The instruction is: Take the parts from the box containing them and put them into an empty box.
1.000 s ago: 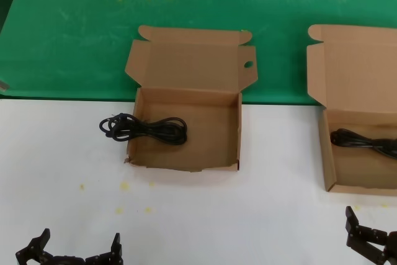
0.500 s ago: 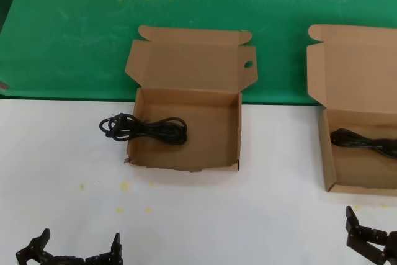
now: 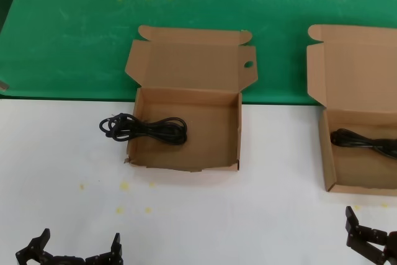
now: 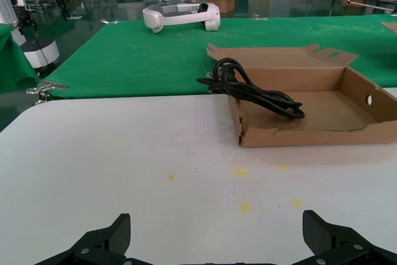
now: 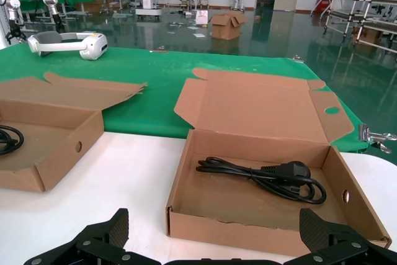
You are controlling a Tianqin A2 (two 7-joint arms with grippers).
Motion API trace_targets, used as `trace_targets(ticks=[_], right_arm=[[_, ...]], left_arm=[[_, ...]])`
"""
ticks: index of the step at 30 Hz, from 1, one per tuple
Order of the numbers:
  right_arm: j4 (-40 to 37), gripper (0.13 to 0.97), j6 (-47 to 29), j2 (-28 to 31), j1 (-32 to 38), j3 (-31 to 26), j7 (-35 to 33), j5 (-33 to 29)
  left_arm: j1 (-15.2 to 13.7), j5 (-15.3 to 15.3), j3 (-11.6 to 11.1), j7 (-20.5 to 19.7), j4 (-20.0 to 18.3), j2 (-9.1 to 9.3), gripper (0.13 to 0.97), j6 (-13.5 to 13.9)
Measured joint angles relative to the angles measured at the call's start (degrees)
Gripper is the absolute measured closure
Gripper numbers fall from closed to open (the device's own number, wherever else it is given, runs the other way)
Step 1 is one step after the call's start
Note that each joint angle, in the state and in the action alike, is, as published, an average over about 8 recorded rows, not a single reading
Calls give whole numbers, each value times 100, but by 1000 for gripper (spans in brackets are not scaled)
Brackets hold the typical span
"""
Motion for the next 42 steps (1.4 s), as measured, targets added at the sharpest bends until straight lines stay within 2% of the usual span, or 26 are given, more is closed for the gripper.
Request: trace_targets(ticks=[42], right_arm=[[0, 129, 0, 0, 0, 0, 0, 0]], left_arm=[[0, 0, 0, 4, 0, 0, 132, 0]])
